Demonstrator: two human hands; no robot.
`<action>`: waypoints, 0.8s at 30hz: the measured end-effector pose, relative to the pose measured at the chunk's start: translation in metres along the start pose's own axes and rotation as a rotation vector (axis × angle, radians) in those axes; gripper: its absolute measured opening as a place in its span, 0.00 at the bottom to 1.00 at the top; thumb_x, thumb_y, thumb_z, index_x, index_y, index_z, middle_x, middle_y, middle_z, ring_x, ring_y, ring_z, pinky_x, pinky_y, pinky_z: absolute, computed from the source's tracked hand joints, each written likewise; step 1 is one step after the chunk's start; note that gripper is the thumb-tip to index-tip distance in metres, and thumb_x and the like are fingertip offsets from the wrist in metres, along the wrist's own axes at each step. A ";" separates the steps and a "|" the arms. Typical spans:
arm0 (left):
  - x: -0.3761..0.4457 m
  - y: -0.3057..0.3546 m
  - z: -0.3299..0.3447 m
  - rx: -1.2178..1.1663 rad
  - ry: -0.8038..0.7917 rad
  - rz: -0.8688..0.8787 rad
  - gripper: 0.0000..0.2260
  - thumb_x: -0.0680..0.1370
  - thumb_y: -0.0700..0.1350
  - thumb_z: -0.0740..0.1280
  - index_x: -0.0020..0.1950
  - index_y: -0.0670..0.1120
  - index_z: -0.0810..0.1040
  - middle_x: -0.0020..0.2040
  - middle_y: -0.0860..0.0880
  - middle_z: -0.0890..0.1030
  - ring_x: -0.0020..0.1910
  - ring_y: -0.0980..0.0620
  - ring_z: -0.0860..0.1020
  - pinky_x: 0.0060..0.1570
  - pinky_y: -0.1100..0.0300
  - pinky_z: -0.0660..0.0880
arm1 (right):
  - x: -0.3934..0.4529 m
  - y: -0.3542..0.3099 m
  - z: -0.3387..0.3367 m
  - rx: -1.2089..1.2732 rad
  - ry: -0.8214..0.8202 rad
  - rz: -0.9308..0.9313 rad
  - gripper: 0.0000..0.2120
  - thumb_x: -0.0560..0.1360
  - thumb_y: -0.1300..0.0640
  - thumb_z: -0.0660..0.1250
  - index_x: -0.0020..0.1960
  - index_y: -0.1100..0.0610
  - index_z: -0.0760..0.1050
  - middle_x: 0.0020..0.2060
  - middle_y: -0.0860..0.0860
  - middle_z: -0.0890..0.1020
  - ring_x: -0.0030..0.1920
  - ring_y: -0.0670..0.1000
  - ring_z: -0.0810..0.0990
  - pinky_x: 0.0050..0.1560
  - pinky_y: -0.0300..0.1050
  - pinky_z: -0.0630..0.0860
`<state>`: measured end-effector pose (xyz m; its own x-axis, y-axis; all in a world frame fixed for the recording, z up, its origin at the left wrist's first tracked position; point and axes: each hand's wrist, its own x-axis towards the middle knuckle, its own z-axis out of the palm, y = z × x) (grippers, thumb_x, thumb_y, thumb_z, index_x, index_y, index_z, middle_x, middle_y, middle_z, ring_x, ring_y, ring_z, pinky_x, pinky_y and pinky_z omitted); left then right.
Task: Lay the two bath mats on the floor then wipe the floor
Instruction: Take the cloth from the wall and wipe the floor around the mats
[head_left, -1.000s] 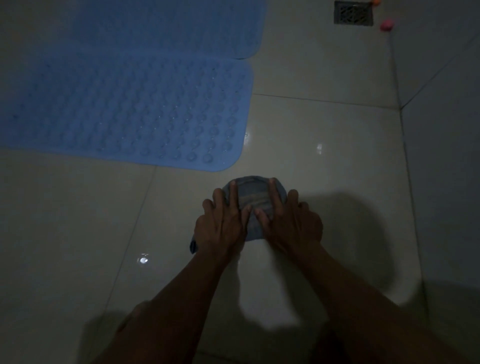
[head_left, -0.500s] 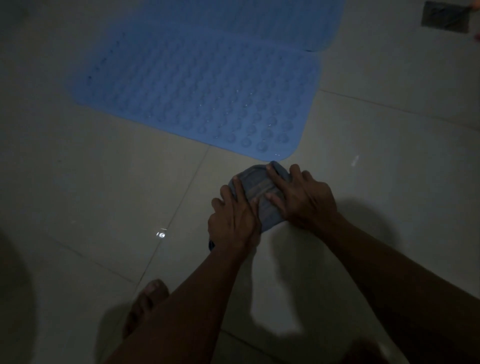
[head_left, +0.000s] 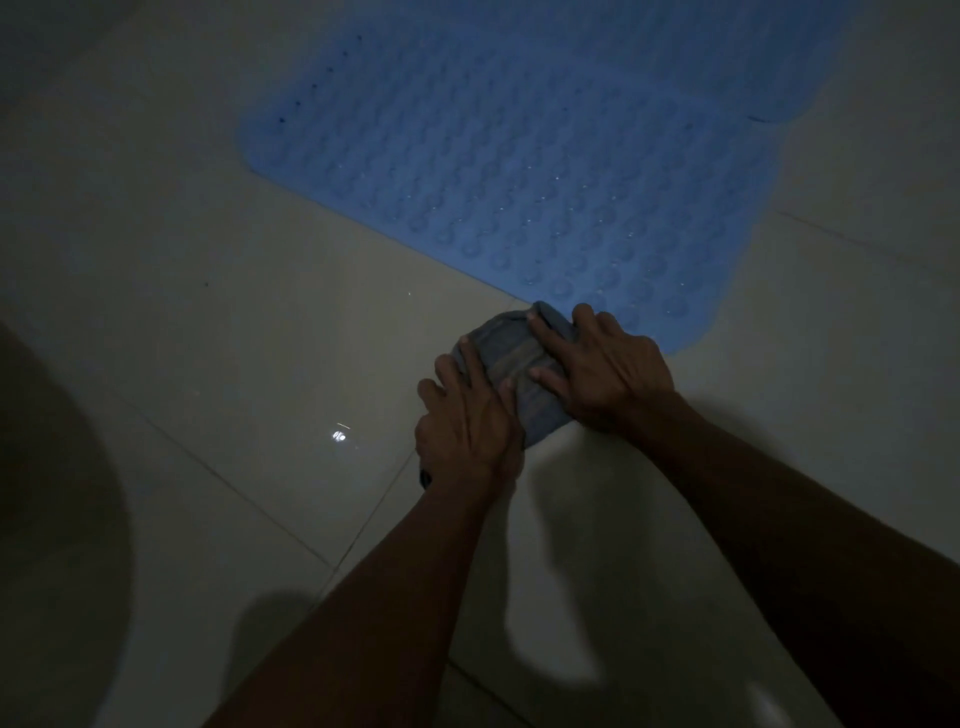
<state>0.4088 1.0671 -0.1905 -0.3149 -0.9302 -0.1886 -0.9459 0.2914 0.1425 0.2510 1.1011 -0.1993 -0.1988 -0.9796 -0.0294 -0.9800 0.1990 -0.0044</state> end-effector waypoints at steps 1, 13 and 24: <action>0.005 -0.003 -0.001 -0.001 0.005 -0.010 0.30 0.84 0.59 0.48 0.81 0.46 0.47 0.71 0.42 0.62 0.63 0.41 0.68 0.41 0.51 0.69 | 0.007 -0.002 -0.001 0.002 -0.002 -0.011 0.31 0.78 0.34 0.52 0.77 0.46 0.60 0.61 0.56 0.72 0.53 0.57 0.74 0.34 0.46 0.64; 0.077 -0.053 -0.015 -0.143 0.031 -0.139 0.32 0.82 0.62 0.49 0.81 0.48 0.45 0.69 0.44 0.60 0.63 0.42 0.66 0.41 0.51 0.65 | 0.103 -0.043 -0.009 -0.099 -0.095 -0.116 0.34 0.77 0.32 0.43 0.79 0.46 0.53 0.64 0.57 0.72 0.54 0.57 0.74 0.36 0.48 0.63; 0.113 -0.092 -0.041 -0.253 -0.095 -0.239 0.33 0.82 0.61 0.52 0.81 0.49 0.43 0.71 0.45 0.59 0.63 0.42 0.64 0.45 0.48 0.70 | 0.167 -0.081 -0.022 -0.109 -0.226 -0.174 0.35 0.76 0.31 0.48 0.79 0.43 0.47 0.63 0.54 0.67 0.56 0.55 0.71 0.37 0.47 0.68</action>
<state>0.4632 0.9260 -0.1852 -0.1045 -0.9370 -0.3334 -0.9484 -0.0071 0.3171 0.2966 0.9208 -0.1817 -0.0321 -0.9652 -0.2595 -0.9969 0.0123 0.0776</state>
